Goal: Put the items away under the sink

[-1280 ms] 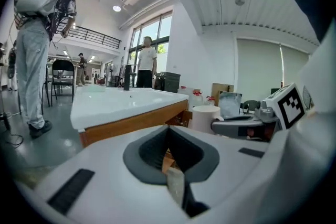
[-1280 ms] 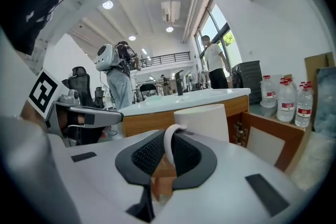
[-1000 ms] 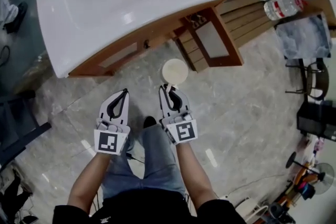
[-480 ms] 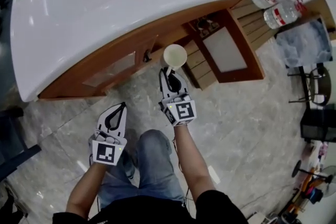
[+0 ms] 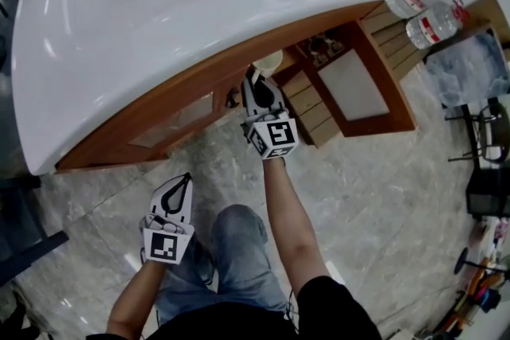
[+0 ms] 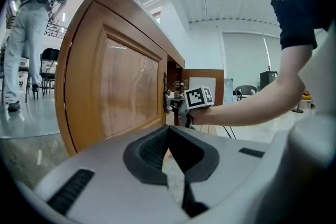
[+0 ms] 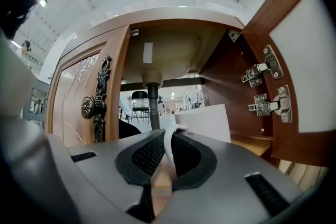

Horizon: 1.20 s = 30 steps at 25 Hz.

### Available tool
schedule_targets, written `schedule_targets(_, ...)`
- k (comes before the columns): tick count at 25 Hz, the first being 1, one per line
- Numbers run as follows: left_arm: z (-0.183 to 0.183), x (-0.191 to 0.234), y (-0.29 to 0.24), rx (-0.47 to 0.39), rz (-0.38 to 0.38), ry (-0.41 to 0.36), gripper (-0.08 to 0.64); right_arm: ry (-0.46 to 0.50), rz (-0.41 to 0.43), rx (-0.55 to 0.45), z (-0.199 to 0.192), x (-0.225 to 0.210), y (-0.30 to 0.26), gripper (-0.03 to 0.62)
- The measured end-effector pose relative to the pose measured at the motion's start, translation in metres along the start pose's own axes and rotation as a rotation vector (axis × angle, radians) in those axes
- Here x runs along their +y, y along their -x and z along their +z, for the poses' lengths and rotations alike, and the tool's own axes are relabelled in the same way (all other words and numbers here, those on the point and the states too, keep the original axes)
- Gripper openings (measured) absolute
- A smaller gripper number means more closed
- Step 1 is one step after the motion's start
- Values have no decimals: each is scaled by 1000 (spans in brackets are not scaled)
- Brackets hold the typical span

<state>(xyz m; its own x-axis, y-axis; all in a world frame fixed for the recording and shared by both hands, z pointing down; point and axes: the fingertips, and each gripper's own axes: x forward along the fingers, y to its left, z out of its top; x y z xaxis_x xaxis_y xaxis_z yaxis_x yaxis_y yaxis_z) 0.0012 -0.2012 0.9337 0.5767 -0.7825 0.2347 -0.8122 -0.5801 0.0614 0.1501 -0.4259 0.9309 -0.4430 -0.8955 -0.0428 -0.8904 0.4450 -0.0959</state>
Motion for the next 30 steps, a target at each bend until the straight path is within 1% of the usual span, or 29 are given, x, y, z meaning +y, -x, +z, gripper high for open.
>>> schedule_targets(3, -4, -2, 3, 23, -3, -9, 8, -13, 12, -11, 1, 0, -3, 43)
schedule_targets(6, 3, -6, 5, 29, -20, -45, 8, -45, -6, -19, 4, -4, -2, 48)
schedule_targets(9, 16, -12, 9, 24, -34, -47, 8, -81, -44, 10, -1, -9, 11, 86)
schedule_targets(11, 31, -18, 15, 31, -40, -49, 8, -101, -76, 49, -3, -9, 28, 100)
schedule_targets(13, 54, -24, 25, 50, -47, -54, 8, -117, -111, 94, 5, -7, 52, 95)
schedule_targets(15, 87, -33, 38, 61, -61, -41, 8, -135, -142, 139, 25, 1, 84, 58)
schedule_targets(18, 157, -52, 66, 48, -105, 8, 8, -142, -169, 206, 77, 20, 138, 12)
schedule_targets(20, 205, -61, 85, 60, -109, 41, 7, -136, -169, 248, 125, 37, 169, 12)
schedule_targets(24, 302, -66, 122, 63, -48, 71, 7, -104, -152, 307, 232, 73, 221, 12)
schedule_targets(26, 345, -65, 144, 63, -15, 82, 8, -108, -140, 303, 287, 95, 239, 12)
schedule_targets(30, 411, -60, 182, 61, 54, 70, 6, -140, -92, 257, 394, 143, 260, 12)
